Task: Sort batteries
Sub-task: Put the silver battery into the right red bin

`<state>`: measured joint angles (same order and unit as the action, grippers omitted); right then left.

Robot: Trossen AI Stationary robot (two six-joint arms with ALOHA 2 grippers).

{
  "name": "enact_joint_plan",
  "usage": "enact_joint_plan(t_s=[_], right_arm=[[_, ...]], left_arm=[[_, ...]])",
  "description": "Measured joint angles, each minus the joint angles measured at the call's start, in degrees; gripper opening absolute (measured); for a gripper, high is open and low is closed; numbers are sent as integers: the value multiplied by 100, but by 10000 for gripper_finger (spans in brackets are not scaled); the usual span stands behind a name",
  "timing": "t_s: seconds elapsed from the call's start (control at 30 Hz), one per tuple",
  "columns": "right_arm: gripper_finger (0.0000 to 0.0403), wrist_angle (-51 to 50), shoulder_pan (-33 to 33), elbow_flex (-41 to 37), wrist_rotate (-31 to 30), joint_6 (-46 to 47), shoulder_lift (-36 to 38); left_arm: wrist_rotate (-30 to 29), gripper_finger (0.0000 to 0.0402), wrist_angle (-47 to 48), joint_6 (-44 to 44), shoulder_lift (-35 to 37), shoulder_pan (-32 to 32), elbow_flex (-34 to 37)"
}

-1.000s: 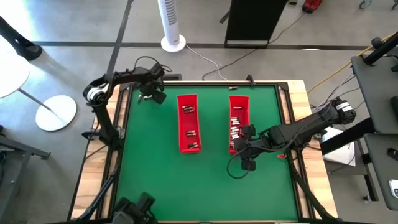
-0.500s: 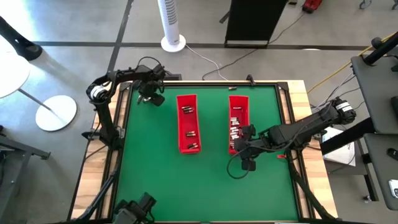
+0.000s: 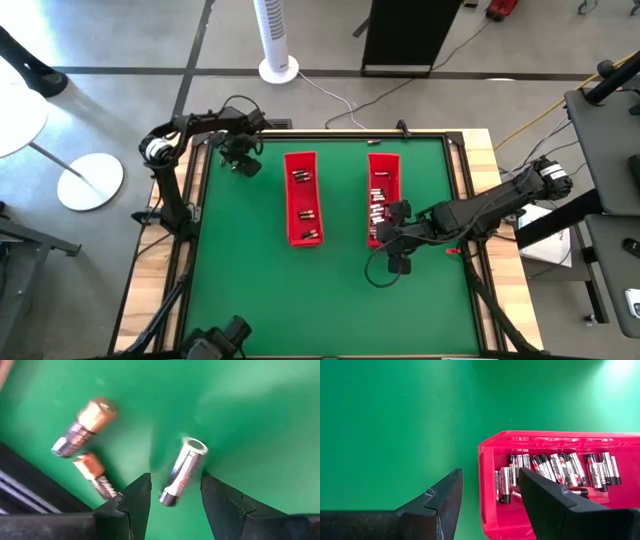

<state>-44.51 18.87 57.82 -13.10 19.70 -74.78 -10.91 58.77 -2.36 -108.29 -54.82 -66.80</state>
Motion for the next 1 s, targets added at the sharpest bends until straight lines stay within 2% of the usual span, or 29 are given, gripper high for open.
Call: enact_joint_plan(t_s=[0.23, 0.57, 1.0], right_arm=[[187, 0, 0, 0, -23, 2, 0], [187, -2, 0, 0, -39, 24, 0], [187, -45, 2, 0, -37, -13, 0]], left_arm=[[393, 147, 74, -279, 13, 83, 81], [480, 21, 67, -316, 22, 89, 129], [478, 23, 16, -384, 143, 102, 157]])
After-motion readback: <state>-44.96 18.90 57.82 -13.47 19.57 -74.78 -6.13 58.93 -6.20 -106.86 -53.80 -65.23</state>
